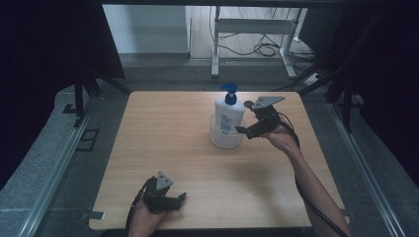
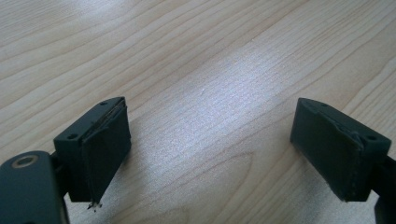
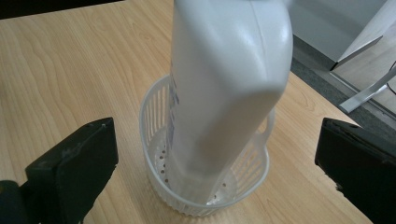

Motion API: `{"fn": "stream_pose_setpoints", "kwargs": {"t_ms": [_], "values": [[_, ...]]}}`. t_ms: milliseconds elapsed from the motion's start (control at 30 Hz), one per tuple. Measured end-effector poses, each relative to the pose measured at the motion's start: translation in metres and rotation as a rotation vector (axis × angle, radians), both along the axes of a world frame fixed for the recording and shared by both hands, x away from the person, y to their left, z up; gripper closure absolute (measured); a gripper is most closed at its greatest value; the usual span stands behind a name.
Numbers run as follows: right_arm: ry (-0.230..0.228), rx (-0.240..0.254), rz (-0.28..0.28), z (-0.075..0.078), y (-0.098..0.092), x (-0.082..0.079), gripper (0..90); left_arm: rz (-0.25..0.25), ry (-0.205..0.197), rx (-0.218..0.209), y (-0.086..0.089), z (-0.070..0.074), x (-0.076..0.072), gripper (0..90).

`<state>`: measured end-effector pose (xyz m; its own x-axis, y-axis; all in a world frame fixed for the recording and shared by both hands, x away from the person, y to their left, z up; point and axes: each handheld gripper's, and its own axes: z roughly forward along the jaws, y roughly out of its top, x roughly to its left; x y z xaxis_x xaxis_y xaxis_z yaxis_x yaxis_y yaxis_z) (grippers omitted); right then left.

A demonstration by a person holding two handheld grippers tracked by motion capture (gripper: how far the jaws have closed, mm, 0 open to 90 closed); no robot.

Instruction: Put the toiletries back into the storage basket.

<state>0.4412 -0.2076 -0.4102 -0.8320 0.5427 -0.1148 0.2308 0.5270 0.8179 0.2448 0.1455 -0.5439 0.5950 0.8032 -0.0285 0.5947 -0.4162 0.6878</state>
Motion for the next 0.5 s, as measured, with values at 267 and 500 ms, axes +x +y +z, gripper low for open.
{"fn": "stream_pose_setpoints", "kwargs": {"t_ms": [267,500], "values": [[0.008,0.012,-0.013,-0.002,-0.005,-0.008,0.0,0.0,0.001,0.002,0.0,0.0,0.0,11.8],[0.019,0.017,-0.033,-0.003,-0.009,-0.014,0.0,0.001,0.001,0.001,0.0,0.0,0.0,11.8]]}}
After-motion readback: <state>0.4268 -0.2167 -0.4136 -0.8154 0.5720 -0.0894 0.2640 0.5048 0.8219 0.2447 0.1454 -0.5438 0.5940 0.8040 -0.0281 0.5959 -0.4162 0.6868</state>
